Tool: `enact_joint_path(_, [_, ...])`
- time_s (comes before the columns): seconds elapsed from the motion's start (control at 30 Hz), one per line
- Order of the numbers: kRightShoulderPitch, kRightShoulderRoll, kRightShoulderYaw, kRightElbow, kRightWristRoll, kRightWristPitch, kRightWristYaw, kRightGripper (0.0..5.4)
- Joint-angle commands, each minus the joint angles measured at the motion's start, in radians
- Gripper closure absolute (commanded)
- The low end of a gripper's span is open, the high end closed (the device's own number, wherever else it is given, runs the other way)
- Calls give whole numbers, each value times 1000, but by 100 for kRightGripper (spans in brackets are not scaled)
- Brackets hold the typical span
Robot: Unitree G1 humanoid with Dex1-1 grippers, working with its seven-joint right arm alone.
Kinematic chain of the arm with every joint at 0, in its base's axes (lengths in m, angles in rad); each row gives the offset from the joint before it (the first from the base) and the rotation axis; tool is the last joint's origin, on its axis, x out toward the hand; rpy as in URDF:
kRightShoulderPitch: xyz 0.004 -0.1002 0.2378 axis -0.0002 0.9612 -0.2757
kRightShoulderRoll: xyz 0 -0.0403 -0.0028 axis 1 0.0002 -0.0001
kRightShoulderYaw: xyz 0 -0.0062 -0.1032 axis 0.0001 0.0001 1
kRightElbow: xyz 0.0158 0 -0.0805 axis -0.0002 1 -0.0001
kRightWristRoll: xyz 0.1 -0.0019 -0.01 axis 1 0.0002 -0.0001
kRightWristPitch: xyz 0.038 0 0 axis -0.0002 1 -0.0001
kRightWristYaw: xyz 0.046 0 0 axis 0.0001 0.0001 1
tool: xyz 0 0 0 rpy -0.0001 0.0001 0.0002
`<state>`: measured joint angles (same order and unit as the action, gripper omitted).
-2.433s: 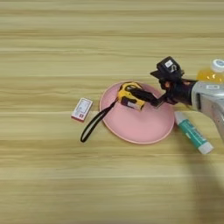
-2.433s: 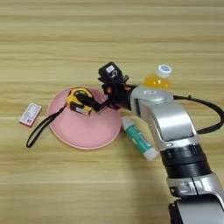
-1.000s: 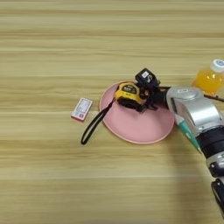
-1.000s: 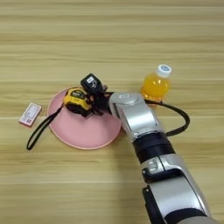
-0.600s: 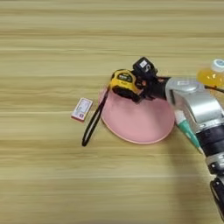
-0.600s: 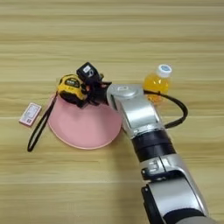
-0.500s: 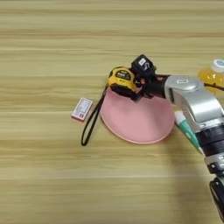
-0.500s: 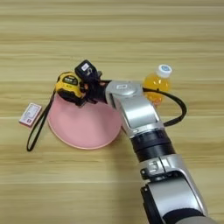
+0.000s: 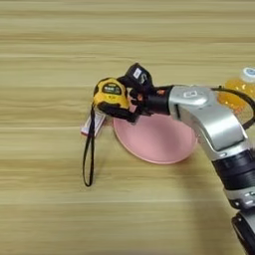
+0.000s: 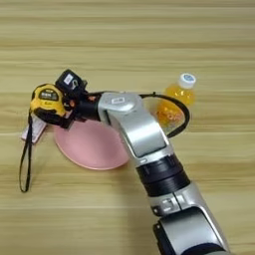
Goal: Move the objects on the table
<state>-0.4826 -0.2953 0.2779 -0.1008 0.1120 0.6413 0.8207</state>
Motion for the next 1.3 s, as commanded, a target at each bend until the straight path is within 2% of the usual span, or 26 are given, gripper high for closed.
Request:
enact_joint_path(0.03, [-66,-4,20,-73,17,-45,19,109])
enact_joint_path(0.37, [-40,-46,110,-80,27,-113,168,109])
enact_joint_path(0.83, [-45,-73,186,11,6,-166,301,109])
enact_joint_path(1.3, [-58,-89,291,101,-69,-200,411,109])
